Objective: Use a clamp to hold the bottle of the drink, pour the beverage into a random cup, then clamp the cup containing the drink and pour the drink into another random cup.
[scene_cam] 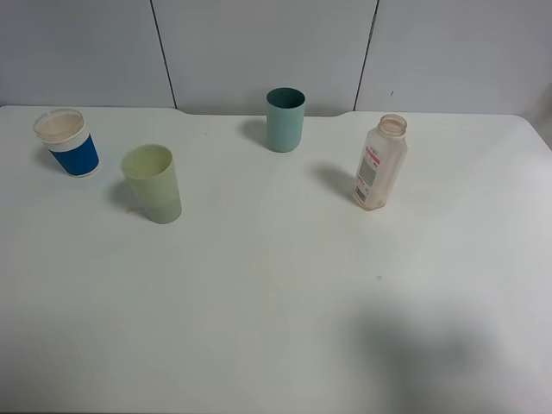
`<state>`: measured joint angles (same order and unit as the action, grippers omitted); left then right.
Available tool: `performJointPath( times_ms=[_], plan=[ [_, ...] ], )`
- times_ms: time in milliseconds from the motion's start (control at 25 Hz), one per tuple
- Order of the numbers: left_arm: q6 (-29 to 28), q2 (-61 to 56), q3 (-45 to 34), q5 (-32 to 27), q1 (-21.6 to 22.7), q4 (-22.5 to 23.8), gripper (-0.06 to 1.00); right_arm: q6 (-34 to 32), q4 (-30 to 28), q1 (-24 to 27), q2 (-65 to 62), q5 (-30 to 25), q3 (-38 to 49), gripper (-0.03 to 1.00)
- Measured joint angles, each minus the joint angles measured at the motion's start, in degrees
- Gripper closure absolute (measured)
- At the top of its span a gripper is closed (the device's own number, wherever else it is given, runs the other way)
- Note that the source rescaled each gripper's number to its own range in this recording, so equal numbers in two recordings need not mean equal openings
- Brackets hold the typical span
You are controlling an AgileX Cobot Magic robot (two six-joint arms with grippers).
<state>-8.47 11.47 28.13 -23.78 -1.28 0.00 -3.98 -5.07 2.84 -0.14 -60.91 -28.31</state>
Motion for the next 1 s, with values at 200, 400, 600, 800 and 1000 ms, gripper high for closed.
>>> performJointPath(
  times_ms=[200, 400, 600, 800, 1000],
  plan=[
    [0.0, -2.2, 4.1, -10.6, 0.0, 0.4, 0.05, 0.0, 0.0, 0.0, 0.0, 0.0, 0.0, -0.03],
    [2.0, -5.7, 7.4, -28.3, 0.0, 3.0, 0.05, 0.0, 0.0, 0.0, 0.0, 0.0, 0.0, -0.03],
    [2.4, -8.7, 7.6, -36.8, 0.9, 3.7, 0.05, 0.0, 0.0, 0.0, 0.0, 0.0, 0.0, -0.03],
    [2.4, -11.2, 7.6, -41.1, 3.2, 4.0, 0.05, 0.0, 0.0, 0.0, 0.0, 0.0, 0.0, -0.03],
    [2.4, -11.8, 6.6, -42.6, 6.1, 3.8, 0.05, 0.0, 0.0, 0.0, 0.0, 0.0, 0.0, -0.03]
  ],
)
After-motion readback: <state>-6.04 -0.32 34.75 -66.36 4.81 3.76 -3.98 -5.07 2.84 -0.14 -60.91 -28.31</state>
